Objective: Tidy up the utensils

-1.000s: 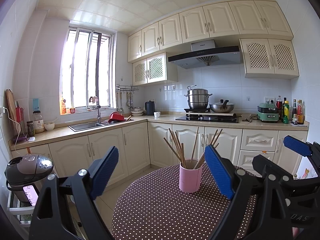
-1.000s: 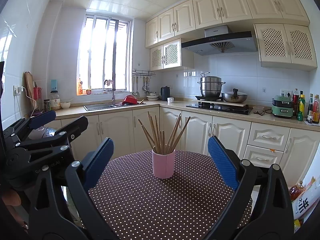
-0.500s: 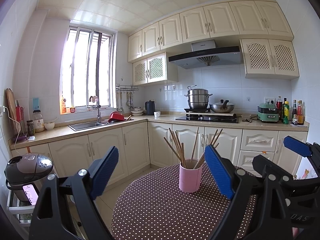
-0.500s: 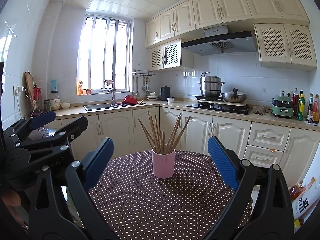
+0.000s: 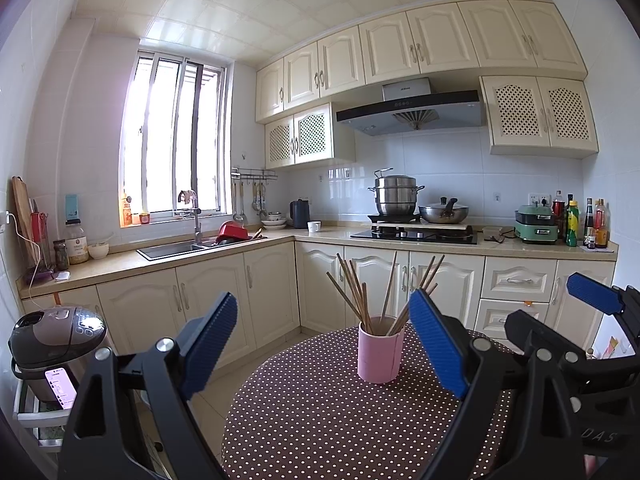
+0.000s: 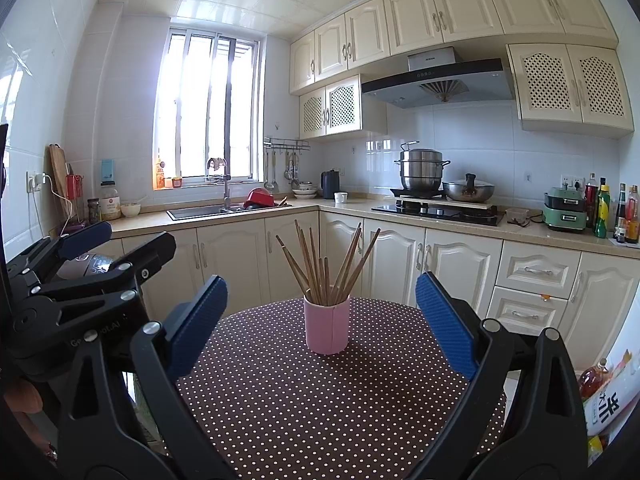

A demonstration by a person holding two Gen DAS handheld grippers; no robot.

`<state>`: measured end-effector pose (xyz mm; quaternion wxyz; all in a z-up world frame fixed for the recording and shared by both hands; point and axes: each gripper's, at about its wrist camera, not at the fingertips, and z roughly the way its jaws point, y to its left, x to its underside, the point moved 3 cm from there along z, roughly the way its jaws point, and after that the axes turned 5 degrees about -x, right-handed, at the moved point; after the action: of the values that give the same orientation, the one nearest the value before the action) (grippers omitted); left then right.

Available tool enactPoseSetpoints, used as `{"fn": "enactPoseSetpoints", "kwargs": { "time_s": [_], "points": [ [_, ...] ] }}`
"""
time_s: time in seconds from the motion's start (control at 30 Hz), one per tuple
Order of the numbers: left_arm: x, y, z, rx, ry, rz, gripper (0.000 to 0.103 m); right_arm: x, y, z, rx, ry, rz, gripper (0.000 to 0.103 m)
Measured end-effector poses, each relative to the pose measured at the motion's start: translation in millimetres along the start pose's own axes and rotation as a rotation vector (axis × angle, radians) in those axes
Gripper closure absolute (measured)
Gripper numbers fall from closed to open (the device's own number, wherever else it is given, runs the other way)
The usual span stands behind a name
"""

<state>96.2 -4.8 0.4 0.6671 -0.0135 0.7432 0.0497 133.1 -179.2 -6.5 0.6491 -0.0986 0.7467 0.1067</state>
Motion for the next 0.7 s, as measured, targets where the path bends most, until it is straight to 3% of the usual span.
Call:
{"fn": "enactPoseSetpoints", "kwargs": {
  "time_s": [0.7],
  "points": [
    [4.8,-2.5,2.2,0.004,0.006,0.002,0.017,2.1,-0.2,-0.1,0.001,0.004,0.004,0.010]
  ]
}}
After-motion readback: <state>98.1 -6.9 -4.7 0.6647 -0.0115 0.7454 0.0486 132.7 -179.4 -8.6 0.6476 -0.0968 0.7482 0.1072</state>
